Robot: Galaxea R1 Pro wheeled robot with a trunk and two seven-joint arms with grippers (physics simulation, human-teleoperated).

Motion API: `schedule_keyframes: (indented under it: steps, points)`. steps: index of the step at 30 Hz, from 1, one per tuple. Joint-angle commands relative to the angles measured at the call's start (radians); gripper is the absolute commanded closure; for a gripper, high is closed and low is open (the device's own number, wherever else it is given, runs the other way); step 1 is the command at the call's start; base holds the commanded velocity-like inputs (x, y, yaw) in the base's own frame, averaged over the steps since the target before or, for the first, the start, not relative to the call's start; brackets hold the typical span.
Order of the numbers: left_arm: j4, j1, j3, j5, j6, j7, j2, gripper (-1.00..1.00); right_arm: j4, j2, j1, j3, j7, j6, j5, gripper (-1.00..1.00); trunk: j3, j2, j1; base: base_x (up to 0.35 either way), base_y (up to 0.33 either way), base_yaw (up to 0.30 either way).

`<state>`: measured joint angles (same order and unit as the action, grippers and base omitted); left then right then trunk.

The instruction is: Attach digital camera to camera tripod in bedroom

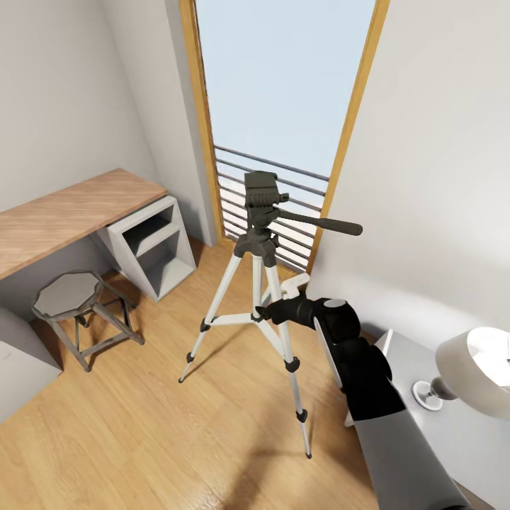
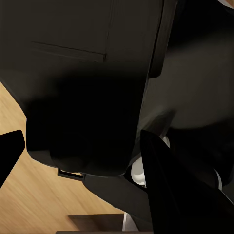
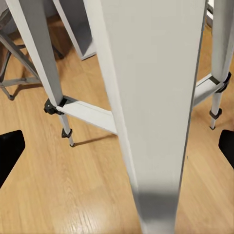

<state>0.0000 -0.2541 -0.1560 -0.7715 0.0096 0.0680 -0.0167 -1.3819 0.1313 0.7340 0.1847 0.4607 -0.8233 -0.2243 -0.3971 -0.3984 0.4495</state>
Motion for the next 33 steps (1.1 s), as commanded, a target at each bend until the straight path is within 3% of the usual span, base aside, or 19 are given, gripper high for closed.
schedule_keyframes:
  steps: [1, 7, 8, 21, 27, 30, 33]
  points:
    - [0.000, -0.001, -0.008, -0.005, 0.001, 0.004, 0.000, 1.00, 0.000, 0.001, 0.001, 0.000, 0.008, -0.003, -0.011, -1.00, -0.001, -0.002, 0.000, 0.000, 0.000, 0.000]
    - [0.000, -0.001, -0.008, -0.005, 0.001, 0.004, 0.000, 1.00, 0.003, 0.003, 0.001, 0.000, 0.004, -0.002, -0.009, -1.00, -0.001, -0.002, 0.000, 0.000, 0.000, 0.000]
    - [0.000, -0.001, -0.008, -0.005, 0.001, 0.004, 0.000, 1.00, 0.004, 0.004, 0.001, 0.000, 0.003, -0.002, -0.009, 1.00, -0.001, -0.002, 0.000, 0.000, 0.000, 0.000]
    - [-0.003, -0.001, -0.008, -0.002, 0.000, 0.008, 0.002, 1.00, 0.006, 0.000, 0.001, -0.001, -0.004, 0.008, -0.013, 1.00, -0.001, -0.002, 0.000, 0.000, 0.000, 0.000]
    - [-0.008, -0.001, -0.017, 0.024, -0.019, 0.014, 0.008, 1.00, 0.006, -0.005, 0.001, 0.001, -0.004, 0.010, -0.013, 1.00, -0.001, -0.002, 0.000, 0.000, 0.000, 0.000]
    - [-0.032, -0.002, -0.016, 0.039, -0.017, 0.018, 0.049, 1.00, 0.006, -0.005, 0.001, 0.001, -0.004, 0.011, -0.015, 1.00, -0.001, -0.002, 0.000, 0.000, 0.000, 0.000]
    - [-0.137, -0.005, -0.017, 0.071, 0.037, 0.019, 0.096, 1.00, 0.006, -0.006, 0.001, 0.002, -0.002, 0.012, -0.018, 1.00, -0.001, -0.002, 0.000, 0.000, 0.000, 0.000]
